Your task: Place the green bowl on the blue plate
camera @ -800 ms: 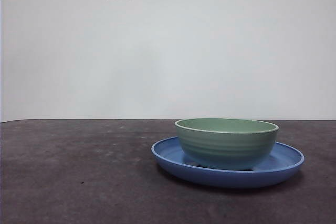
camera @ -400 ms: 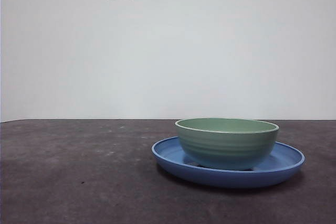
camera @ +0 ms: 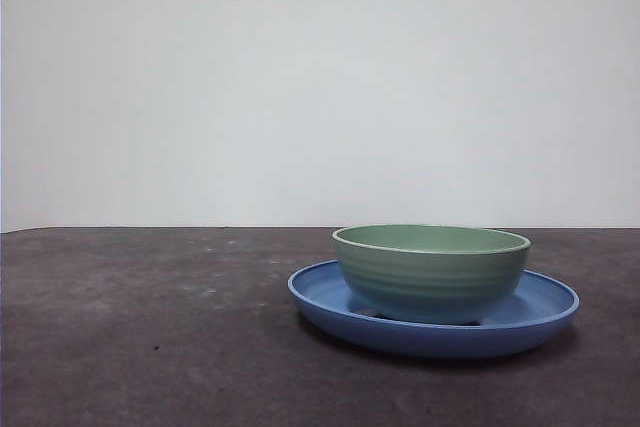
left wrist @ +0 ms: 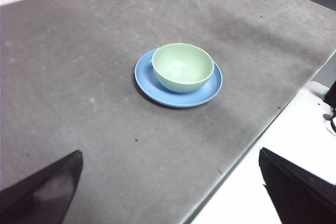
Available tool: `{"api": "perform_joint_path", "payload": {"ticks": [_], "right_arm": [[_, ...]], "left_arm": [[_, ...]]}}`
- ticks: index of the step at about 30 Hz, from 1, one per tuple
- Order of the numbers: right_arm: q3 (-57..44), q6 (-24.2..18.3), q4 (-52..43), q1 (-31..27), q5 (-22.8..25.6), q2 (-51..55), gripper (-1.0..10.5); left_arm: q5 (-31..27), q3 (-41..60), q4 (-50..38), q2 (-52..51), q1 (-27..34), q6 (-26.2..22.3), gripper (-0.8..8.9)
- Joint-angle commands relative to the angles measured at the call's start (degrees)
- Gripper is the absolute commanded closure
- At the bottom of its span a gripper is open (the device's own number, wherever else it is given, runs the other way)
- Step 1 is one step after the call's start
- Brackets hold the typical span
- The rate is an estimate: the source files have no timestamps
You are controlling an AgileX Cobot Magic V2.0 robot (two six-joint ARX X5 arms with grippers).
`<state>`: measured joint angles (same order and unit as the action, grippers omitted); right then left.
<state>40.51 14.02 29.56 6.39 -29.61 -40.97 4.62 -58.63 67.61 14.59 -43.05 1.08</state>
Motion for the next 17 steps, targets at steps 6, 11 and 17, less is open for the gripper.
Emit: {"api": "perform_joint_path", "payload": {"ticks": [6, 11, 17], "right_arm": [[1.0, 3.9, 5.4, 0.3, -3.7, -9.0, 3.5], [1.1, 5.7, 5.6, 0.3, -3.6, -16.0, 3.5], [1.1, 4.6, 2.1, 0.3, -3.3, -24.4, 4.5]], "left_arm": [[-0.2, -0.5, -3.8, 0.1, -0.5, -1.9, 1.57], [-0.2, -0.5, -3.8, 0.1, -0.5, -1.7, 1.57], [-0.2, -0.6, -3.8, 0.1, -0.5, -1.7, 1.57]]}}
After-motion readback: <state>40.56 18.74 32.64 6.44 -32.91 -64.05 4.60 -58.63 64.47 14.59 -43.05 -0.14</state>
